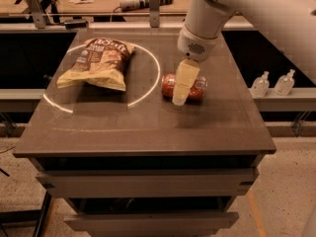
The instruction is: Place coke can upright
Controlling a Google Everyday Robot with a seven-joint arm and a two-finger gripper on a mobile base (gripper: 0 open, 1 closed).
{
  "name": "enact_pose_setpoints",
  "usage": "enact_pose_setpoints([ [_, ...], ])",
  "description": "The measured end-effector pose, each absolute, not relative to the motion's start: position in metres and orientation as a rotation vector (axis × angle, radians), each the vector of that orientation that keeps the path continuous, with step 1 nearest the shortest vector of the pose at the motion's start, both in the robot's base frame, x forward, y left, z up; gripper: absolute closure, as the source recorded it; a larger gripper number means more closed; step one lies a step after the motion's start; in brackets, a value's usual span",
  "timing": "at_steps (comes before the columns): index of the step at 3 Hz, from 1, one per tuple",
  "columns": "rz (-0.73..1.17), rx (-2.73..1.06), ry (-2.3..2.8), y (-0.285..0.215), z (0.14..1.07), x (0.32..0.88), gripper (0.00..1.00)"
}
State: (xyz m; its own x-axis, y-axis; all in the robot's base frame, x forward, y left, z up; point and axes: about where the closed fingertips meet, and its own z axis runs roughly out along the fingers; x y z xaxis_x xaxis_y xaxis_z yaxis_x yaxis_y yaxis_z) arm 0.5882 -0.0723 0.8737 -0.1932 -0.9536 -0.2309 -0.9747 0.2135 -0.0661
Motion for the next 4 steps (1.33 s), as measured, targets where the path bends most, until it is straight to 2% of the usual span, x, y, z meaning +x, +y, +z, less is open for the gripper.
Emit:
enact_pose_setpoints([
  [3,0.102,-1.873,2.293,-0.074,0.845,0.600,0.00],
  [4,0.075,-1.901,2.290,-0.070,0.838,0.604,0.18],
])
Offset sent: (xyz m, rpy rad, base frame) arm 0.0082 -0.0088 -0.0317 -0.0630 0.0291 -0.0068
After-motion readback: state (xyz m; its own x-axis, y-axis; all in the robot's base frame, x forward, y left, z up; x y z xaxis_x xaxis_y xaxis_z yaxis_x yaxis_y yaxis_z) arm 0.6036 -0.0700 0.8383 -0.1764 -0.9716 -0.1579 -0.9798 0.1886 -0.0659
